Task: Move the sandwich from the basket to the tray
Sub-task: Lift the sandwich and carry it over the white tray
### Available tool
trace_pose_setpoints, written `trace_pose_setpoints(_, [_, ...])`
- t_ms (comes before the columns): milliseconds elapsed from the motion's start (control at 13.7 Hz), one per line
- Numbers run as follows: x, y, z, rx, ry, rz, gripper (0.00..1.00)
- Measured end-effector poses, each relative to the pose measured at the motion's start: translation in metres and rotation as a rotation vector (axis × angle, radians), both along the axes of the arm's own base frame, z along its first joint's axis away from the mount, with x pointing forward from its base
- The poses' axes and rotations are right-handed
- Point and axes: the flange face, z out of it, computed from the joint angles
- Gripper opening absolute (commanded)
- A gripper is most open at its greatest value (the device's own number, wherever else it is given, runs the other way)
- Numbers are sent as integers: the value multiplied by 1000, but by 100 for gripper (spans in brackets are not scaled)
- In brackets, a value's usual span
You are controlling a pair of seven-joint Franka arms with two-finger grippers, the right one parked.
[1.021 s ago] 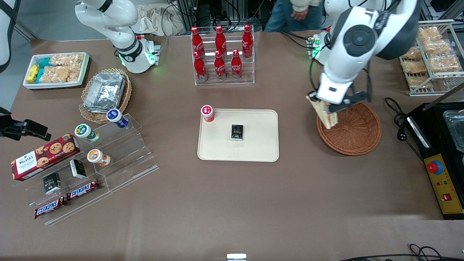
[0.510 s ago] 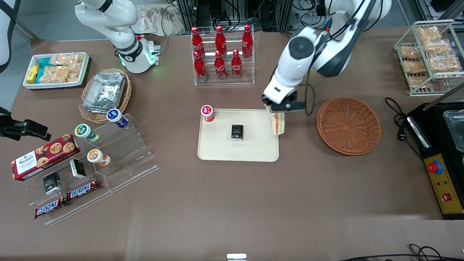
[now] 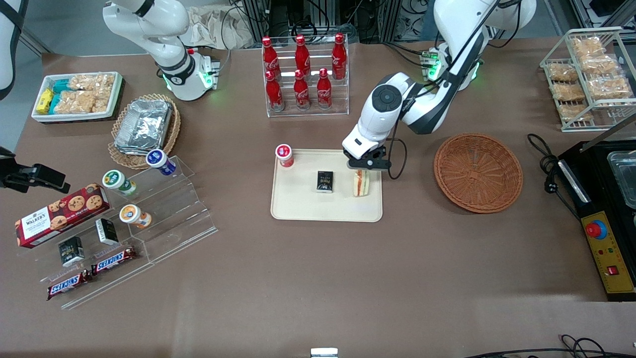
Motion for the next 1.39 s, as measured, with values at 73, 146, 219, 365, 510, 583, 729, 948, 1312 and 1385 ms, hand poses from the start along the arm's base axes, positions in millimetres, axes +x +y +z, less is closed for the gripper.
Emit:
trace_pose_setpoints(73, [2, 2, -2, 9, -5, -10, 0])
trace_pose_setpoints(146, [2, 4, -4, 19, -10, -20, 0])
trace_pose_setpoints(219, [3, 6, -7, 28, -12, -29, 0])
trace_pose_setpoints(365, [2, 8, -12, 41, -10, -40, 0])
trace_pose_setpoints(510, [3, 11, -17, 55, -10, -52, 0])
trace_pose_setpoints(583, [5, 15, -21, 65, -11, -54, 0])
trace_pose_setpoints(729, [10, 23, -28, 79, -7, -48, 65])
trace_pose_setpoints(948, [11, 24, -28, 79, -8, -47, 100])
trace_pose_setpoints(1312, [26, 17, 0, 48, -43, 102, 100])
trace_pose_setpoints(1385, [32, 14, 16, 48, -51, 139, 100])
